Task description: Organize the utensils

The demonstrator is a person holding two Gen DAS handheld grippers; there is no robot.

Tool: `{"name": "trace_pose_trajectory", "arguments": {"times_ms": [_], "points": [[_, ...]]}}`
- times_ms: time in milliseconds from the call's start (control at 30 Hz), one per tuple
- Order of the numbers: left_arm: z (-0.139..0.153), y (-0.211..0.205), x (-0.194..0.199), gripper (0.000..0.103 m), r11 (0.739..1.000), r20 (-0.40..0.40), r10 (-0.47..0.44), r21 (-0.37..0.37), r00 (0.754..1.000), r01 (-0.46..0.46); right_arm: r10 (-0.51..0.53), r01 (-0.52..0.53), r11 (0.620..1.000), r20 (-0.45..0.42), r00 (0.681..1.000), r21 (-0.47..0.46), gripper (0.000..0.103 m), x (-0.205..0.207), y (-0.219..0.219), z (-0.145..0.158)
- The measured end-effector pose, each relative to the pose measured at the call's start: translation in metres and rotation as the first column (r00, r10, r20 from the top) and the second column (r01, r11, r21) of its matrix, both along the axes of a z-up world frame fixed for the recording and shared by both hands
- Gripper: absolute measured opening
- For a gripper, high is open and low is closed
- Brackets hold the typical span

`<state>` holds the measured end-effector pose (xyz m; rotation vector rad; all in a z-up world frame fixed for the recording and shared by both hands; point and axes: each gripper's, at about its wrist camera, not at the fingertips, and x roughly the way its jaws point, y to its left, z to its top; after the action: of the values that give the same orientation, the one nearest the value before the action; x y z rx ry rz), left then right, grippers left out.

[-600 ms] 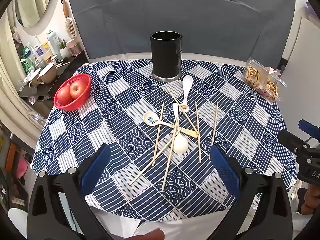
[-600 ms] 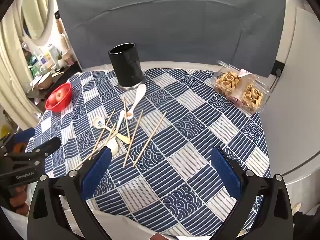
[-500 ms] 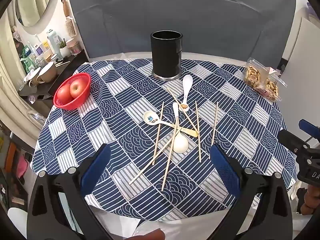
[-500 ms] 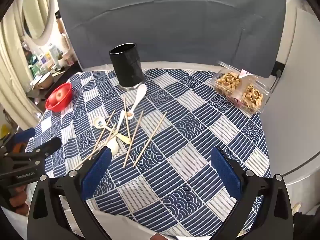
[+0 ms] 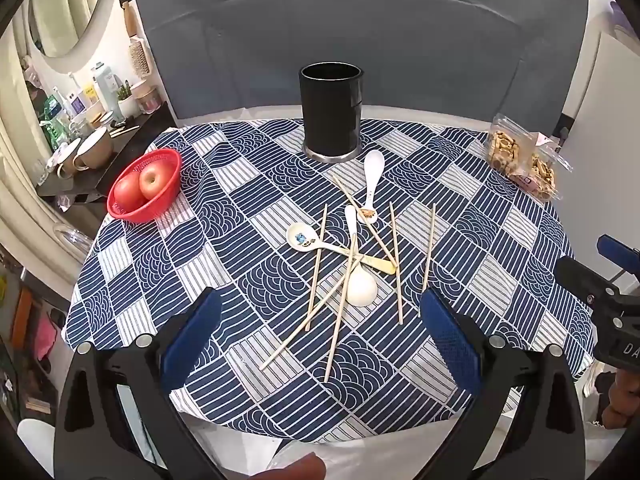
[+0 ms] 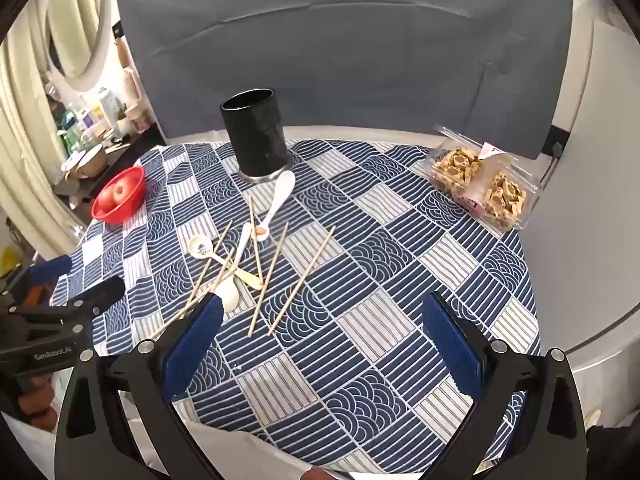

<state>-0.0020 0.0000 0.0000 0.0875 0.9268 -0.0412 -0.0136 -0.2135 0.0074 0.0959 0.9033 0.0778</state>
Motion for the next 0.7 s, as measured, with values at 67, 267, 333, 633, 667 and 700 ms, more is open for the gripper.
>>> {"name": "trace_pose_trajectory", "arguments": {"times_ms": [67, 267, 333, 633, 667, 700], "points": [[-0.0005, 0.0003, -0.0004, 0.097, 1.0, 0.0, 0.005, 0.001, 1.0, -0.005, 0.001, -0.001, 1.0, 0.001, 1.0, -0.004, 0.095, 0.0, 0.0011, 0.0002], [-0.0012, 0.0003, -0.001, 0.097, 1.0, -0.005, -0.003, -0.003, 1.0, 0.003, 0.002, -0.002, 1.0, -0.001, 1.0, -0.008, 0.095, 0.0001, 0.0017, 0.0002], [-0.0015, -0.0005, -0.0012, 0.097, 1.0, -0.005, -0.005, -0.001, 1.0, 0.005, 0.005, -0.005, 1.0, 0.0, 1.0, -0.012, 0.095, 0.0001, 0.0029, 0.0008], [-0.0014, -0.0013, -0.0022, 0.097, 1.0, -0.01, -0.008, -0.006, 1.0, 0.008, 0.008, -0.008, 1.0, 0.003, 1.0, -0.02, 0.095, -0.0006, 0.0035, 0.0011], [-0.0019, -0.0016, -0.0026, 0.097, 1.0, -0.01, -0.009, -0.006, 1.0, 0.009, 0.009, -0.009, 1.0, 0.003, 1.0, -0.02, 0.095, -0.0009, 0.004, 0.0009], [-0.0023, -0.0017, -0.0028, 0.097, 1.0, -0.012, -0.01, -0.007, 1.0, 0.01, 0.01, -0.01, 1.0, 0.002, 1.0, -0.02, 0.095, -0.0006, 0.004, 0.0008]]}}
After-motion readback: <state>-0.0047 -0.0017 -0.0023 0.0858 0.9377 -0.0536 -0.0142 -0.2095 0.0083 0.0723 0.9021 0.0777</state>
